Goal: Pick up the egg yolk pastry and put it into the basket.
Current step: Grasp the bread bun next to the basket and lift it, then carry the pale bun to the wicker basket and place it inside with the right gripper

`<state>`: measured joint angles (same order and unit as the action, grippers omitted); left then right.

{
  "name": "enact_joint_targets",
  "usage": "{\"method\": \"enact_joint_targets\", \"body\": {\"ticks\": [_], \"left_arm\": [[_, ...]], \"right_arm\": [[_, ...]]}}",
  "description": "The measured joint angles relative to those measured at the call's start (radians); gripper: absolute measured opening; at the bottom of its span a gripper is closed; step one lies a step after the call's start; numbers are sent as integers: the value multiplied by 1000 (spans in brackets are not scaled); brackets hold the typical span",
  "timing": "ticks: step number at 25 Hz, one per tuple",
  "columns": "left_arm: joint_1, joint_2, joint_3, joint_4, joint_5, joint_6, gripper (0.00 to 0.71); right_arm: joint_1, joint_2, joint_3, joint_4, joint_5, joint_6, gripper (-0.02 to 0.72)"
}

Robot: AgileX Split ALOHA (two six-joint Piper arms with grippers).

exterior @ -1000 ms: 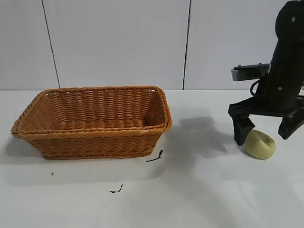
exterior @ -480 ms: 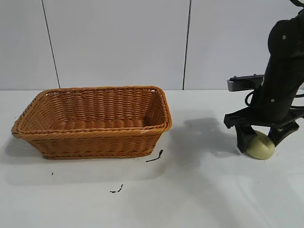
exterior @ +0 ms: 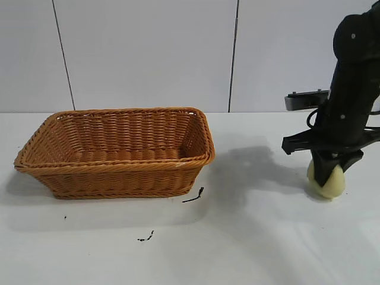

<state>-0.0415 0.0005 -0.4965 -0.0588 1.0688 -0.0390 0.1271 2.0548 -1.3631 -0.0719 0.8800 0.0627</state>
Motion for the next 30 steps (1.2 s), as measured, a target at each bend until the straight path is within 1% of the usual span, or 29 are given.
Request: {"method": "enact_joint_targets", "body": {"ticks": [3, 6, 10, 11, 15, 20, 26, 30], "left_arm": [[0, 0, 0, 0, 0, 0, 695], [0, 0, 0, 0, 0, 0, 695], [0, 0, 0, 0, 0, 0, 695], [0, 0, 0, 0, 0, 0, 695], [0, 0, 0, 0, 0, 0, 695], [0, 0, 0, 0, 0, 0, 695], [0, 0, 0, 0, 0, 0, 695], [0, 0, 0, 0, 0, 0, 695]], "right_arm": [[0, -52, -107, 0, 85, -18, 96], [0, -106, -210, 0, 135, -22, 96], [0, -137, -324, 0, 191, -22, 95], [0, -137, -324, 0, 191, -22, 95], [11, -137, -402, 8, 231, -22, 95], [136, -116, -507, 11, 242, -22, 94], [335, -34, -631, 15, 244, -22, 89], [455, 57, -721, 18, 216, -22, 88]]}}
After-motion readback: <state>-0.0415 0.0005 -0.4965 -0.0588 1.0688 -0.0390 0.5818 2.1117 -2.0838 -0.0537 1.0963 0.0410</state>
